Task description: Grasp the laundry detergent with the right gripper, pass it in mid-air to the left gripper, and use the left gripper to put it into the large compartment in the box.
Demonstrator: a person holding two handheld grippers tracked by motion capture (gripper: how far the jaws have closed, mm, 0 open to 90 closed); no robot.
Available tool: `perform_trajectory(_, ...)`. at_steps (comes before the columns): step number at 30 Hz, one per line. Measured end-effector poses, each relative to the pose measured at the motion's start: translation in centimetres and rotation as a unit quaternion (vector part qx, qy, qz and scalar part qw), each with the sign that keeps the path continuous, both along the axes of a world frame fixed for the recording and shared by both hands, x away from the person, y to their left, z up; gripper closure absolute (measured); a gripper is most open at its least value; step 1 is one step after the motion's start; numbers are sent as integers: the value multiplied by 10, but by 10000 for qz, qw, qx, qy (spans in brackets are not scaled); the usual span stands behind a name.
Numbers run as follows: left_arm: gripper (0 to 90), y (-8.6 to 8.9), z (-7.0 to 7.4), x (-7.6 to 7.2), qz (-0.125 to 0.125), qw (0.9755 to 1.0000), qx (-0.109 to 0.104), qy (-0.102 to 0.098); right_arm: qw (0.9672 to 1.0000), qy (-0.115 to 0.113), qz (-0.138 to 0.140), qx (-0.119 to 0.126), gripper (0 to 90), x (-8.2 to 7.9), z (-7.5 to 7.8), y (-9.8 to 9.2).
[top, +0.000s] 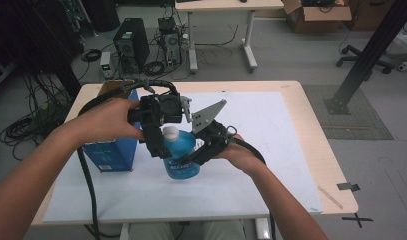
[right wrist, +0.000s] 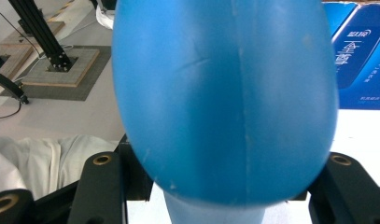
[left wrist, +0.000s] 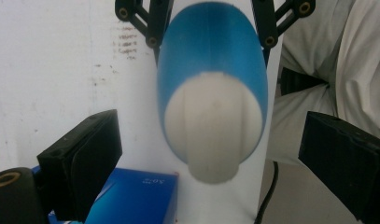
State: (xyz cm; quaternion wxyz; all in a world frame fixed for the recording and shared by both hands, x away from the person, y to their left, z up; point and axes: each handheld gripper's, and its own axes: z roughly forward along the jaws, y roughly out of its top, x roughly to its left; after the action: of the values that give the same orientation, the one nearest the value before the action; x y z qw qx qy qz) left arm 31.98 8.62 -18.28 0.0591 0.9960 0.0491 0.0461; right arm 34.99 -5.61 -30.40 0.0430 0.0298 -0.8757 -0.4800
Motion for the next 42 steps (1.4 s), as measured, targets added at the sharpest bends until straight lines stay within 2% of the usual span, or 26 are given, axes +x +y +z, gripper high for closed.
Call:
perform_trajectory(21, 102, -9, -17, 7, 43, 9999, 30, 101, 10000, -16, 52, 60, 426, 3, 3, 5)
perform_trajectory(42, 282, -10, -22, 8, 34, 9998, 101, 164, 9999, -39, 58, 84, 426, 3, 3, 7)
